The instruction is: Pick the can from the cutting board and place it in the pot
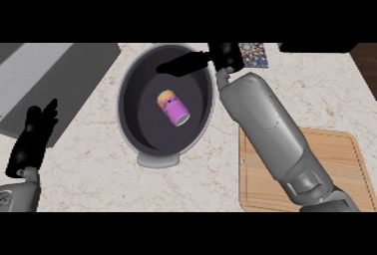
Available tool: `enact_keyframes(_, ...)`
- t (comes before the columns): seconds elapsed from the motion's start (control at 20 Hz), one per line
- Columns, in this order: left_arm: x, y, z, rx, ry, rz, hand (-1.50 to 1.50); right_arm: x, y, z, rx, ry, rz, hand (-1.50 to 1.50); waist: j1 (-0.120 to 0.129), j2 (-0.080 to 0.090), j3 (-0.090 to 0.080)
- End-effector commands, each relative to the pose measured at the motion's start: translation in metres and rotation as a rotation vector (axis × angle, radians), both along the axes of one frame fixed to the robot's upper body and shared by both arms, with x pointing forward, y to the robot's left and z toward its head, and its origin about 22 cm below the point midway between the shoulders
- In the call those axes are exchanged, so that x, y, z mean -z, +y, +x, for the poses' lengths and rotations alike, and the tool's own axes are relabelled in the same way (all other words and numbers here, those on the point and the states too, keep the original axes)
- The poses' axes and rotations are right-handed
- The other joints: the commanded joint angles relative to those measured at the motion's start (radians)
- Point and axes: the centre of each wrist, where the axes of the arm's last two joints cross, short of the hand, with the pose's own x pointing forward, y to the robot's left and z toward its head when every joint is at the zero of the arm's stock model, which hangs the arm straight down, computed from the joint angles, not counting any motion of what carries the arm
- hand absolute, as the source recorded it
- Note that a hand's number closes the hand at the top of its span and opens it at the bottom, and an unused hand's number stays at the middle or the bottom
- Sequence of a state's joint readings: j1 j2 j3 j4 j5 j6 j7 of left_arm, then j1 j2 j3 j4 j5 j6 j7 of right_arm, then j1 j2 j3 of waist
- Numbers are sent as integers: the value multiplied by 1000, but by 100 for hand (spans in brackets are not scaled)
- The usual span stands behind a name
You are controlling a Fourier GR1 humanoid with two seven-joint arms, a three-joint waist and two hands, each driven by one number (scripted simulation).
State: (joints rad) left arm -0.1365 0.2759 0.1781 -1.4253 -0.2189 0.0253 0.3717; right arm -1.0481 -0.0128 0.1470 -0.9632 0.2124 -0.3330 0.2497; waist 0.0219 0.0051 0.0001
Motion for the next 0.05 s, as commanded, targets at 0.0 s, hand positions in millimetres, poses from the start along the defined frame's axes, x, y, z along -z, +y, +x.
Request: enact_keyframes(0.0, 10, 16, -2, -33, 5, -14, 0, -2, -39, 4, 82, -33, 107, -150, -26, -5, 0)
